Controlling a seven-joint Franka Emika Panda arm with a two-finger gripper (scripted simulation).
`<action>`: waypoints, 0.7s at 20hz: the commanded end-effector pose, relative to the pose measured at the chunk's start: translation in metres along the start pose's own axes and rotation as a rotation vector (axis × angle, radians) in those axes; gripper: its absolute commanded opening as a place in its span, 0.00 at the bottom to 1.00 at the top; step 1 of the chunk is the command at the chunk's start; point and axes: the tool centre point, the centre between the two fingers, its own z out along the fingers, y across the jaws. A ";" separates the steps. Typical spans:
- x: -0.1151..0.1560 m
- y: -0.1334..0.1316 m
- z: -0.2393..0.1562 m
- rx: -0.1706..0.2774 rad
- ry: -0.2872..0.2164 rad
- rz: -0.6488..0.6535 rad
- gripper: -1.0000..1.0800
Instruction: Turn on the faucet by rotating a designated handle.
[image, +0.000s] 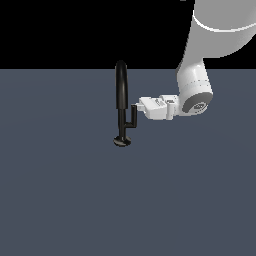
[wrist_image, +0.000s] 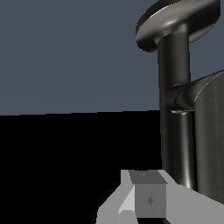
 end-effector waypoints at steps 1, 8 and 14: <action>0.003 -0.001 0.001 0.009 -0.009 0.006 0.00; 0.002 0.003 0.001 0.008 -0.009 0.007 0.00; -0.002 0.015 0.001 0.008 -0.009 0.007 0.00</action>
